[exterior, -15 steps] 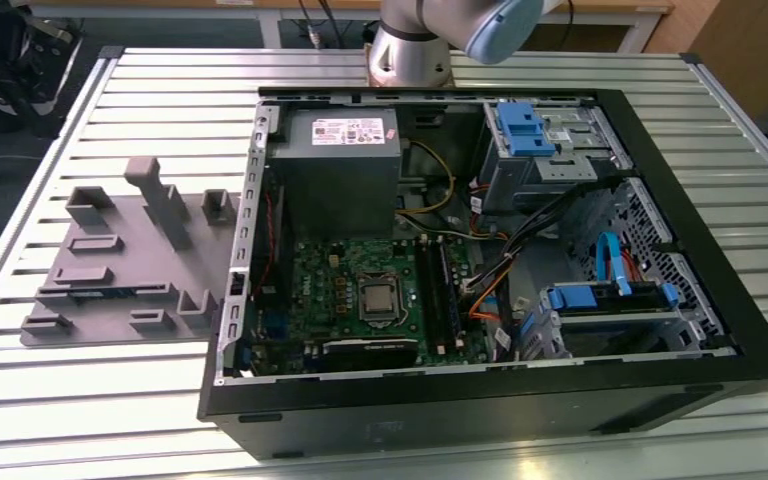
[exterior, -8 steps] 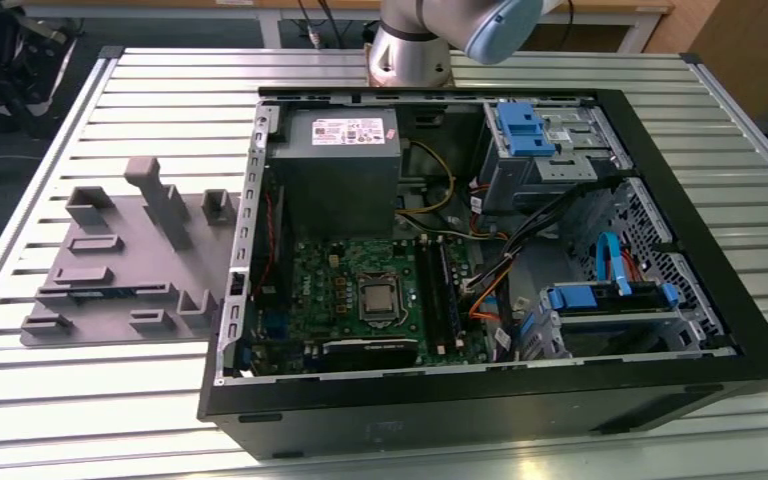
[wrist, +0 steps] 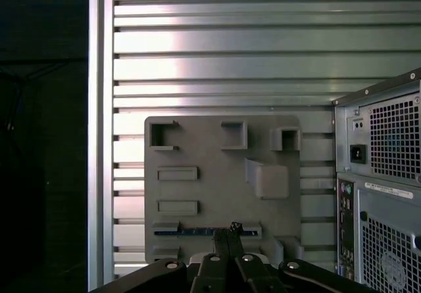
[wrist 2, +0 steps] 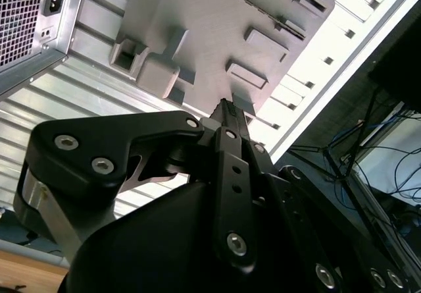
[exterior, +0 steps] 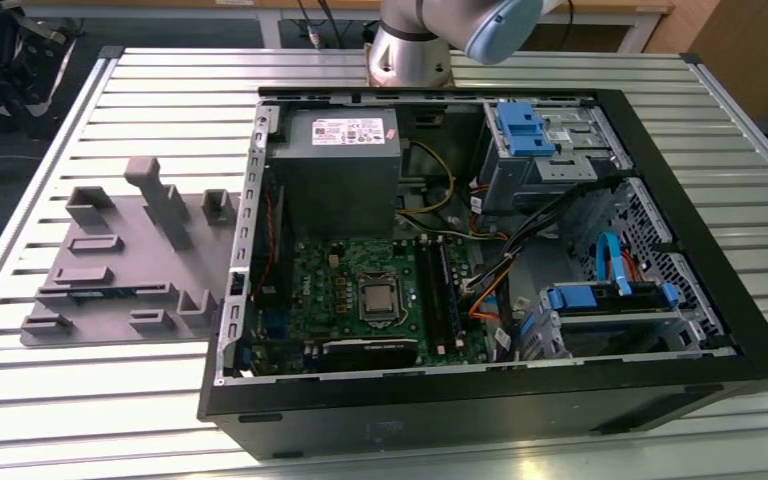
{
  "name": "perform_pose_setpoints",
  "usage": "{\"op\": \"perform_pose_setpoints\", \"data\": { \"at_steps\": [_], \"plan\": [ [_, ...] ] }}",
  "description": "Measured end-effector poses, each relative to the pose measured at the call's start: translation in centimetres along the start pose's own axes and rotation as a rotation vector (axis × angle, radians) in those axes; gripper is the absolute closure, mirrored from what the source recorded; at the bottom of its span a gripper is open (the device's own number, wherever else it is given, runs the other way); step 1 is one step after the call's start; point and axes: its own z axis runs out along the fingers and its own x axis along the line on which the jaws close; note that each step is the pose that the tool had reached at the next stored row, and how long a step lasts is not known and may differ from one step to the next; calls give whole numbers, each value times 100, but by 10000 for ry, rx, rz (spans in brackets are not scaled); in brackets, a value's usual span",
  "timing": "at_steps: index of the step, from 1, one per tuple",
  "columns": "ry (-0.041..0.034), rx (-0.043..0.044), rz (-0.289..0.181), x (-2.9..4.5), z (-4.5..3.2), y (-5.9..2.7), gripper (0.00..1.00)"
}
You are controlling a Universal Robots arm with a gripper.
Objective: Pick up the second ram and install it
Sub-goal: 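Pick up the second ram and move it above second insertion slot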
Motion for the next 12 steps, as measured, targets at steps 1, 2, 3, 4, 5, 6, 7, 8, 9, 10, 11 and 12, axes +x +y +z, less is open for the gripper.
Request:
{"op": "perform_pose_setpoints", "data": {
  "at_steps": [1,2,3,4,5,6,7,8,9,10,11,12],
  "plan": [
    [1,0,-16,0,0,0,89],
    [2,0,-34,0,0,0,89],
    [3,1,-55,0,0,0,89],
    [4,1,-78,0,0,0,89],
    [5,1,-104,0,0,0,89],
    [5,1,-128,0,0,0,89],
    [6,1,-153,0,0,0,89],
    [7,1,-179,0,0,0,89],
    [8,1,-206,0,0,0,89],
    [10,2,-235,0,0,0,89],
    [11,2,-264,0,0,0,89],
    [12,3,-297,0,0,0,89]
  ]
}}
